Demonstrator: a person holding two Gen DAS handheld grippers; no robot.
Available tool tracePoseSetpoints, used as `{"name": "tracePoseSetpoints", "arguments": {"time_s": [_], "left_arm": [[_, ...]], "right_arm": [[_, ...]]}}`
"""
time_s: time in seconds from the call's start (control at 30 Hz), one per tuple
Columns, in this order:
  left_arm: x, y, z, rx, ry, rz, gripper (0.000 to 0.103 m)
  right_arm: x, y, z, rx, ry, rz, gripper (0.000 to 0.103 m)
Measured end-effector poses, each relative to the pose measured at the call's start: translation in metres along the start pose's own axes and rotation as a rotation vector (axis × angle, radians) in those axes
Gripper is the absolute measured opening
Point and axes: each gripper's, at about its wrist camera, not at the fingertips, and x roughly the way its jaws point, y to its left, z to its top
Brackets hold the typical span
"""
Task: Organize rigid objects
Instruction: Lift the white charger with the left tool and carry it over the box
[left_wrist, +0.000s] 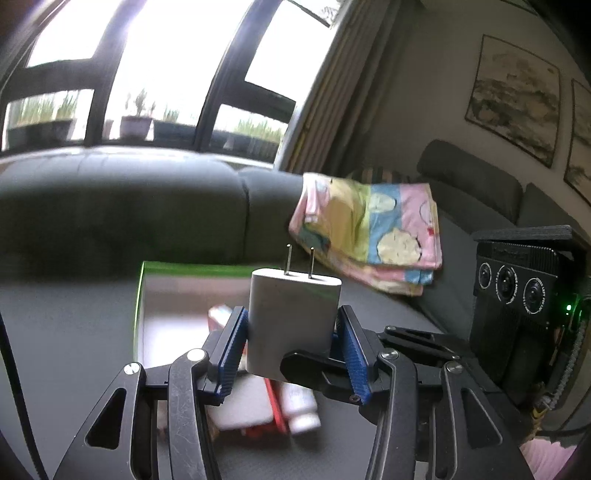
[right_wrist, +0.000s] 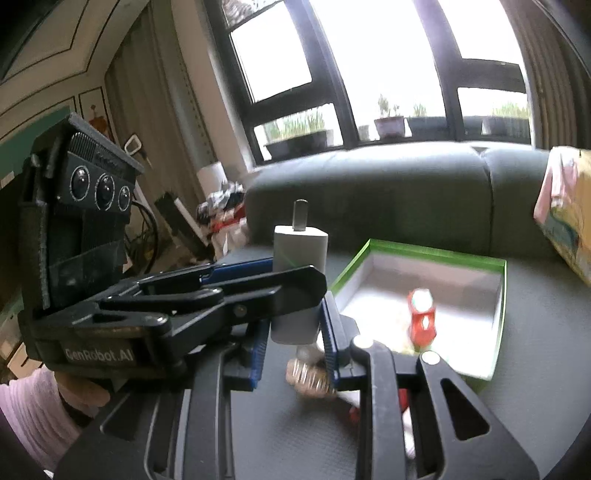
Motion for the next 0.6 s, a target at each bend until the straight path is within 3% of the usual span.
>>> {"name": "tracePoseSetpoints", "arguments": {"time_s": [0.27, 0.47, 0.6], "left_arm": [[0.039, 0.021, 0.042, 0.005, -0.001, 0.016, 0.05], [0.087, 0.053, 0.031, -0.038, 0.077, 0.038, 0.05], [0.125, 0.082, 0.006, -0.1, 0.16, 0.072, 0.05]], "right_arm": [[0.021, -0.033, 0.039, 0.034, -0.02, 0.015, 0.025], [0.062, -0.066, 0.032, 0.077, 0.053, 0.015, 0.025], [0.102, -0.086, 0.011, 0.107, 0.143, 0.003, 0.026]]}}
